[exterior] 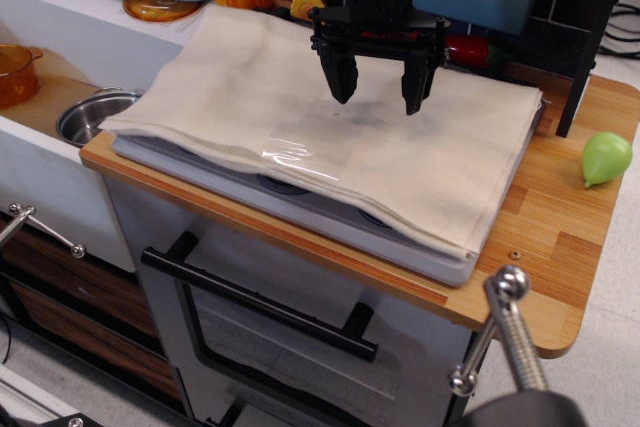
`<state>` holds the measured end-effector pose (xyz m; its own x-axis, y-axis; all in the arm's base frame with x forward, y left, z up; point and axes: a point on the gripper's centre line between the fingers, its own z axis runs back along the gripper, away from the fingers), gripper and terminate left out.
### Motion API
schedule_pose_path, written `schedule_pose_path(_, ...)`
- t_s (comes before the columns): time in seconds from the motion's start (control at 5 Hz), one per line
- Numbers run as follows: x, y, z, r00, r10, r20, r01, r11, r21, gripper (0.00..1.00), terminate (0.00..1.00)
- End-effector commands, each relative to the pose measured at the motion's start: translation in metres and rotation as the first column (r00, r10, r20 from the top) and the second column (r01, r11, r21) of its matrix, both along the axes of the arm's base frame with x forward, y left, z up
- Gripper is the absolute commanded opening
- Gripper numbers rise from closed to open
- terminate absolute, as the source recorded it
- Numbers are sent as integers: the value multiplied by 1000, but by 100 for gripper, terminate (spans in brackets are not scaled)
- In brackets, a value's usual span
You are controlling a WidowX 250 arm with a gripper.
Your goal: Fold cloth in half
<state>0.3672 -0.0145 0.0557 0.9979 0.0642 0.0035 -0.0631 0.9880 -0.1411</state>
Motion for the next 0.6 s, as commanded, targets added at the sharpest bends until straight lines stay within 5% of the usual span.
schedule_pose_path(0.0,0,0,0,1000,0,0,0,1000,0,100,0)
schedule_pose_path(0.4,-4,-42,27,999,15,37,-13,997,-70,100,0)
